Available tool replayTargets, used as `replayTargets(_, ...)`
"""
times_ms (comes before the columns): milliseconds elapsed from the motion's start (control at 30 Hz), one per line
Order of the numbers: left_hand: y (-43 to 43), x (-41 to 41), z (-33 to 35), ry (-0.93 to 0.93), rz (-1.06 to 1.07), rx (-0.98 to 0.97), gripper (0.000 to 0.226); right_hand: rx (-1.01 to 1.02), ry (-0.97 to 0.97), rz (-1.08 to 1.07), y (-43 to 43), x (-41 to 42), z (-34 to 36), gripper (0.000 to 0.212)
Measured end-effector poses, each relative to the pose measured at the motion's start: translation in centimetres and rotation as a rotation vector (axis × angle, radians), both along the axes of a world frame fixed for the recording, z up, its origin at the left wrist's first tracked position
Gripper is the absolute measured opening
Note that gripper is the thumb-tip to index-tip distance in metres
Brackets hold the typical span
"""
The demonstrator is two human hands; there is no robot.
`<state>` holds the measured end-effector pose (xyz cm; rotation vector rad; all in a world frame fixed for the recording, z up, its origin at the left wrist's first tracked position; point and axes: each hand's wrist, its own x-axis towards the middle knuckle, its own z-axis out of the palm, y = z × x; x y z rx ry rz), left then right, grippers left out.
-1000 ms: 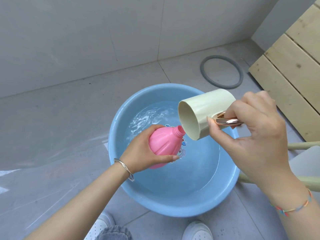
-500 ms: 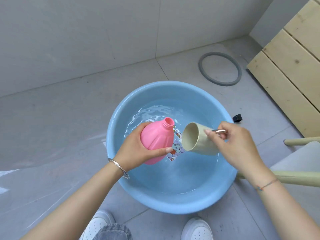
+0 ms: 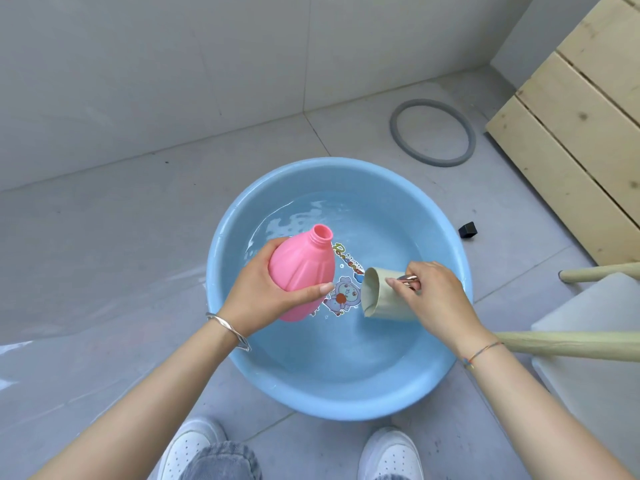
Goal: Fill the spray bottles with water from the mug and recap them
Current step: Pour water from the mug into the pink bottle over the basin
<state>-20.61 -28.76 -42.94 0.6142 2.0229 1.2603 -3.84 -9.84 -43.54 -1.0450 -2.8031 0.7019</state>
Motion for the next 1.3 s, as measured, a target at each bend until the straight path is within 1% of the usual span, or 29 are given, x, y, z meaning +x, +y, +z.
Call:
replayTargets(133, 0.0, 0.0, 0.1, -0.001, -0.001, 0.002, 0.082, -0.021, -0.003, 0.000, -0.2, 0.0, -0.3, 0.048)
replayTargets(233, 0.0, 0.0, 0.1, -0.004, -0.006, 0.006, 0.086, -0.079, 0.056, -0.045, -0.3, 0.3, -0.4, 0.045)
replayTargets(367, -0.1, -0.1, 0.1, -0.011, 0.001, 0.010, 0.083, -0.231, 0.210, -0.196, 0.3, 1.1, 0.5, 0.046)
replayTargets(467, -0.1, 0.0, 0.1, 0.000, 0.000, 0.010, 0.082, -0.382, 0.352, -0.313, 0.7, 1.6, 1.5, 0.051)
replayTargets(567, -0.1, 0.1, 0.1, 0.002, -0.004, 0.013, 0.081, -0.476, 0.518, -0.384, 0.5, 1.6, 3.1, 0.058)
replayTargets(600, -0.1, 0.1, 0.1, 0.006, -0.007, 0.014, 0.081, -0.490, 0.570, -0.406, 0.3, 1.4, 3.9, 0.054)
replayTargets(633, -0.1, 0.1, 0.1, 0.013, -0.012, 0.012, 0.080, -0.494, 0.613, -0.419, 0.1, 1.2, 4.7, 0.044)
replayTargets(667, 0.0, 0.2, 0.1, 0.021, -0.019, 0.011, 0.080, -0.489, 0.642, -0.424, 0.0, 1.1, 5.4, 0.035)
replayTargets(700, 0.0, 0.2, 0.0, 0.029, -0.026, 0.010, 0.080, -0.477, 0.667, -0.424, -0.2, 0.9, 6.2, 0.032)
replayTargets(833, 0.1, 0.4, -0.2, 0.058, -0.056, -0.006, 0.086, -0.422, 0.747, -0.401, -0.6, 0.8, 8.2, 0.040)
replayTargets(933, 0.2, 0.7, -0.3, 0.081, -0.082, -0.009, 0.085, -0.404, 0.775, -0.380, -0.8, 0.8, 9.1, 0.041)
replayTargets(1100, 0.2, 0.8, -0.4, 0.107, -0.110, -0.007, 0.084, -0.325, 0.737, -0.319, -1.2, 1.0, 9.9, 0.044)
replayTargets(1300, 0.3, 0.9, -0.5, 0.134, -0.128, -0.014, 0.089, -0.125, 0.690, -0.222, -1.9, 1.0, 10.9, 0.044)
